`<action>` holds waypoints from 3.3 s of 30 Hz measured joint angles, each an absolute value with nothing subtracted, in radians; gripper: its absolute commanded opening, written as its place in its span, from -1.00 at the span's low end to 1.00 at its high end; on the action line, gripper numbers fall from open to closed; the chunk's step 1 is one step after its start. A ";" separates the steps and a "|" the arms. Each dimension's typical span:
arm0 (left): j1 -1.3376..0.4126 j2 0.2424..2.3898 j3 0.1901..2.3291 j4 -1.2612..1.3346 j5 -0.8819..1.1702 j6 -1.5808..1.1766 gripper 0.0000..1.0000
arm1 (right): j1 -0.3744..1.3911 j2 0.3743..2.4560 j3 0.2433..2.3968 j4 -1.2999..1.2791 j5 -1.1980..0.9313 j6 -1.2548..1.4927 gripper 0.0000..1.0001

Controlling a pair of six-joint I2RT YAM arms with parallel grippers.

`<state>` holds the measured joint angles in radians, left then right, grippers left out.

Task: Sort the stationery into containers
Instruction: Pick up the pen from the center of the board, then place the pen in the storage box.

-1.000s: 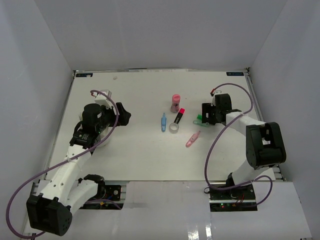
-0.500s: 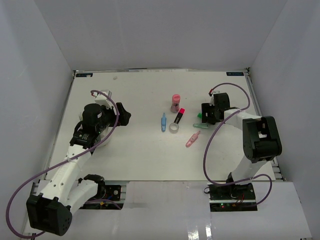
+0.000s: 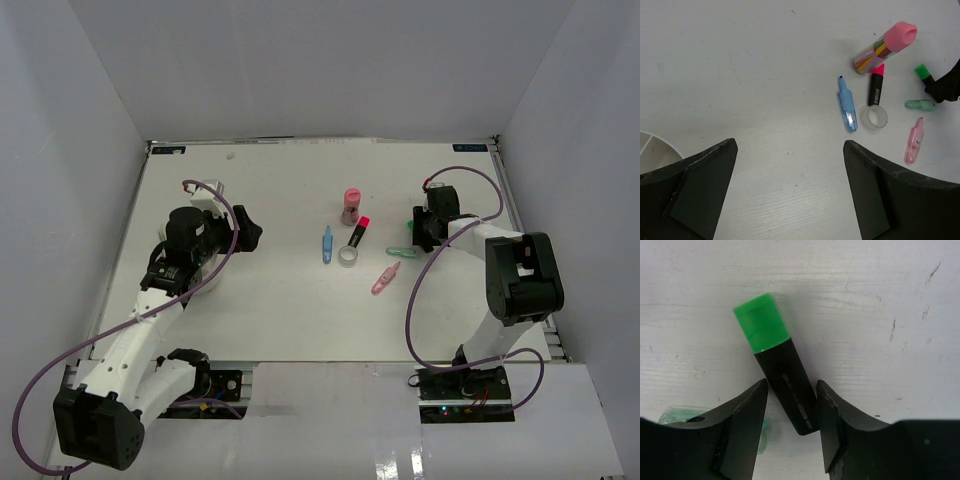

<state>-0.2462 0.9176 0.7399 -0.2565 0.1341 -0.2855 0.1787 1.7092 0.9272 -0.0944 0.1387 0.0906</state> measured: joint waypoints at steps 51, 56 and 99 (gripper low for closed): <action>-0.691 1.230 1.000 -0.168 0.238 -0.702 0.87 | 0.709 1.038 0.617 0.286 -0.114 0.009 -0.72; -0.743 1.302 1.043 -0.154 0.152 -0.720 0.67 | 0.715 1.039 0.604 0.326 -0.150 0.026 -0.71; -0.738 1.230 1.070 -0.308 -0.327 -0.515 -1.00 | 0.716 1.056 0.514 0.402 -0.132 0.067 0.86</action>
